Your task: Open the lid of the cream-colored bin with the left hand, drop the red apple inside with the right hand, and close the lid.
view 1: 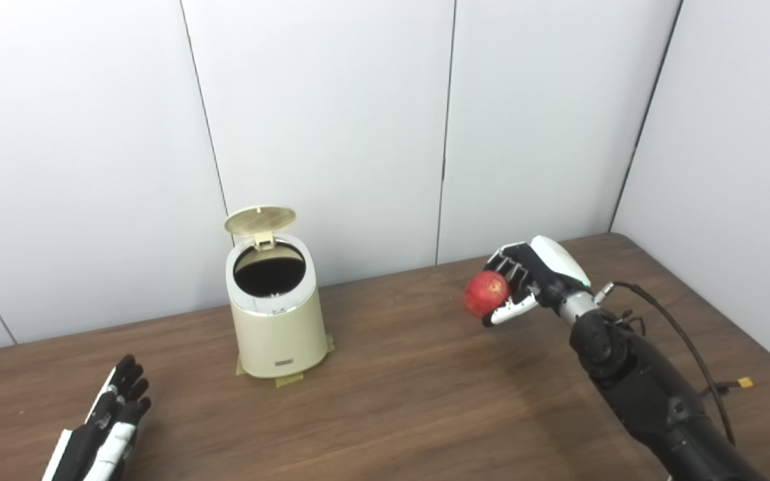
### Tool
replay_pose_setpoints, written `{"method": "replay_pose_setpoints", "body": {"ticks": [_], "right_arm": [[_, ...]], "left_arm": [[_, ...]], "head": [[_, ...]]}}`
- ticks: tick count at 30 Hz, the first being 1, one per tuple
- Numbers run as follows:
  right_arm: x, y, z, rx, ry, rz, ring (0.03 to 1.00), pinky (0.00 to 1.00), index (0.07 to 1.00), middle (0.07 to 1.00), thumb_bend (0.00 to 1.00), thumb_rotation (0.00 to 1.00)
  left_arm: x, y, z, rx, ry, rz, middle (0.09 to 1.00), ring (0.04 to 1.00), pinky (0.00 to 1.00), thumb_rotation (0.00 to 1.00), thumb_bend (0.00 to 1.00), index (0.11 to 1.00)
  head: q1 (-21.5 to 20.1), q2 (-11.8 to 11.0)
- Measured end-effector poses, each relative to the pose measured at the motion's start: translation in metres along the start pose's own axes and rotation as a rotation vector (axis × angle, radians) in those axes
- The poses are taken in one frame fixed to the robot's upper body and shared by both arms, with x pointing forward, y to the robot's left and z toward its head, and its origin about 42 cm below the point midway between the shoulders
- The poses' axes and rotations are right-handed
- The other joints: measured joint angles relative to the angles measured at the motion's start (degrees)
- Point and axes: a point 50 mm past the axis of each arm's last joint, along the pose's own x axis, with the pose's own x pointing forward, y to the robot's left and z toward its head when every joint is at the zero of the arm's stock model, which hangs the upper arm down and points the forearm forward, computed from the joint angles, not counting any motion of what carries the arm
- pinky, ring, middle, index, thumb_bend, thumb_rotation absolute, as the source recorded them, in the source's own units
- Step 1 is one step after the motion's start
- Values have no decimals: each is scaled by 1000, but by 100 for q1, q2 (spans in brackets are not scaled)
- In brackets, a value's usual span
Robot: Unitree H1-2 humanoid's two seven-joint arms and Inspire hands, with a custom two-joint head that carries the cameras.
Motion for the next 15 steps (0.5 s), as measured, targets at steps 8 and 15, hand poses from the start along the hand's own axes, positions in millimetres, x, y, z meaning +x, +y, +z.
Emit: {"method": "replay_pose_setpoints", "body": {"ticks": [8, 15], "right_arm": [[17, -28, 70, 13, -168, -37, 385, 320, 552, 480, 511, 0], [19, -23, 104, 41, -218, 3, 376, 298, 552, 485, 510, 0]], "left_arm": [[1, -4, -1, 34, 7, 4, 1000, 1000, 1000, 616, 962, 1000], [4, -8, -3, 35, 8, 1, 1000, 1000, 1000, 598, 1000, 1000]], "head": [[439, -61], [904, -123]]}}
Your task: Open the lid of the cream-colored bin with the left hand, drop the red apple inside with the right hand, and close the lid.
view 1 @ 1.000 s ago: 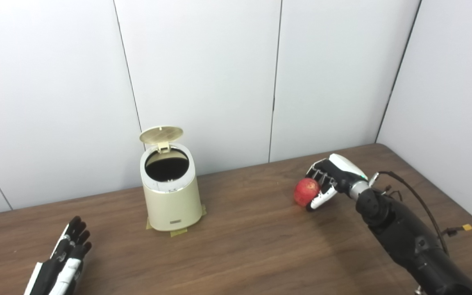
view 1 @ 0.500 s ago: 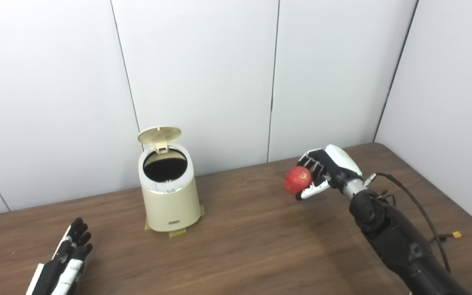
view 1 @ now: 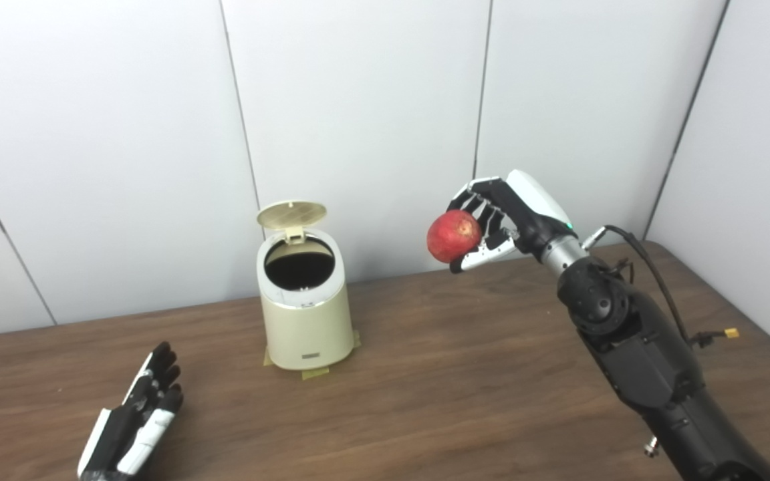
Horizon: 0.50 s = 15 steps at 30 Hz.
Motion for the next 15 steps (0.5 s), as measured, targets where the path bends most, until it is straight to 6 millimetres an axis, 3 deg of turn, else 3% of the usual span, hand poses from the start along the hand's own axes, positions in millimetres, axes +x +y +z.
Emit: {"method": "replay_pose_setpoints", "body": {"ticks": [7, 15], "right_arm": [[16, 6, 41, 84, -80, -12, 362, 271, 559, 472, 508, 0], [18, 36, 76, 181, -115, 22, 367, 285, 559, 478, 508, 0]], "left_arm": [[6, -11, 0, 32, -20, -7, 1000, 1000, 1000, 620, 1000, 1000], [10, -20, -1, 29, -28, 2, 1000, 1000, 1000, 625, 1000, 1000]], "head": [[361, -35], [608, -70]]}}
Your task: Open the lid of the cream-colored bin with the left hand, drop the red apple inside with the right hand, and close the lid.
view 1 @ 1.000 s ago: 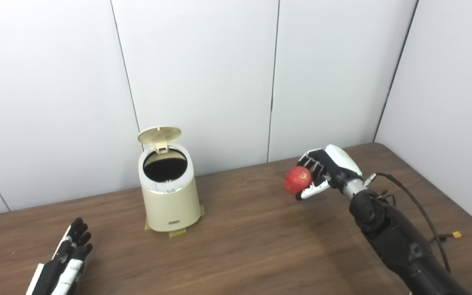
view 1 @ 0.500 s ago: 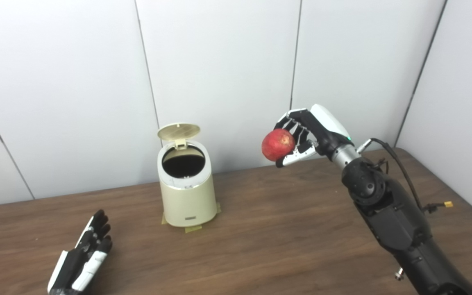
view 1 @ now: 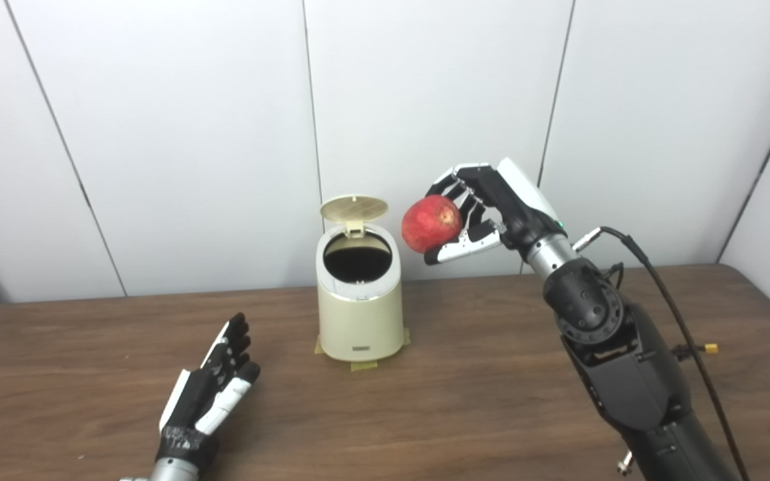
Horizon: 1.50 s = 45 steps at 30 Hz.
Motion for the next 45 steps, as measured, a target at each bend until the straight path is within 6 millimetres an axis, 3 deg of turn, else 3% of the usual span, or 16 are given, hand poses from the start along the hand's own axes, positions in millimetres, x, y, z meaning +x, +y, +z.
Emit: {"method": "replay_pose_setpoints", "body": {"ticks": [15, 32, 45], "right_arm": [[9, 42, 19, 51, -6, 55, 359, 257, 559, 468, 508, 0], [23, 68, 0, 40, 102, 66, 357, 253, 553, 467, 509, 0], [38, 73, -11, 35, 114, 17, 350, 248, 559, 473, 507, 0]], "left_arm": [[2, -5, 0, 9, 0, -3, 1000, 1000, 1000, 634, 1000, 1000], [2, -13, 0, 5, -4, -12, 1000, 1000, 1000, 645, 1000, 1000], [2, -15, 0, 10, -4, -19, 1000, 1000, 1000, 640, 1000, 1000]], "head": [[44, -9], [184, 79], [211, 123]]}}
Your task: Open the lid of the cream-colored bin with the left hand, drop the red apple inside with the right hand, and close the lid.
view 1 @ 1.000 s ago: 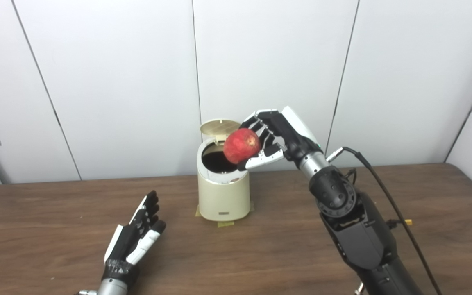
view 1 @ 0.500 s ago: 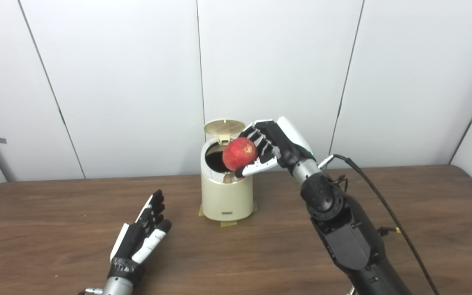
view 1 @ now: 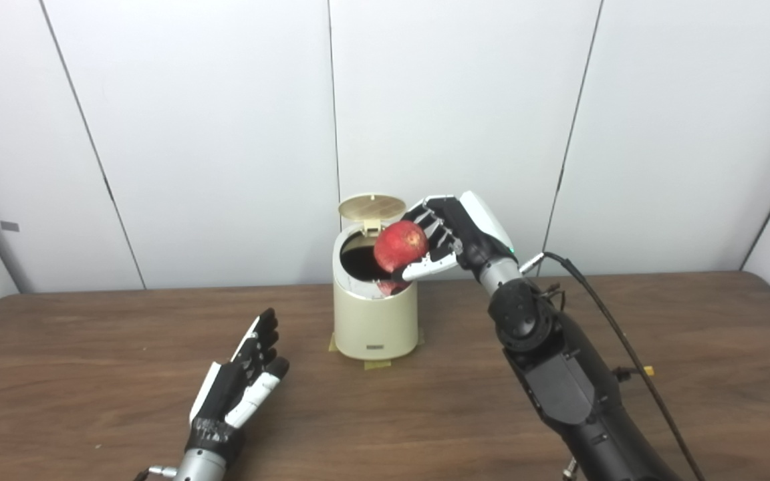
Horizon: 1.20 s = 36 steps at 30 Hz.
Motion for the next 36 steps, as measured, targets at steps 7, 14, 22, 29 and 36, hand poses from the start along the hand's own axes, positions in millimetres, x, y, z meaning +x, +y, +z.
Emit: {"method": "replay_pose_setpoints", "body": {"ticks": [7, 14, 22, 29, 36], "right_arm": [[4, 7, 0, 6, -3, -23, 349, 251, 561, 477, 506, 0], [5, 19, 5, 29, -3, -19, 389, 308, 556, 480, 511, 0], [7, 18, 10, -49, -22, 21, 503, 376, 695, 689, 944, 198], [7, 15, 11, -60, -19, 35, 496, 361, 722, 684, 967, 218], [7, 13, 11, -65, -13, 45, 515, 372, 732, 694, 973, 228]], "left_arm": [[0, -2, 0, -28, -5, -5, 1000, 1000, 1000, 593, 1000, 1000], [0, -6, 1, -55, -10, -9, 1000, 1000, 1000, 583, 1000, 1000], [-1, -8, 1, -68, -7, -14, 1000, 1000, 1000, 588, 1000, 1000], [-1, -8, 1, -73, -4, -14, 1000, 1000, 1000, 574, 1000, 1000], [-1, -9, 0, -69, -2, -13, 1000, 1000, 1000, 591, 1000, 1000]], "head": [[35, 17], [62, 35], [79, 61], [70, 70], [62, 97]]}}
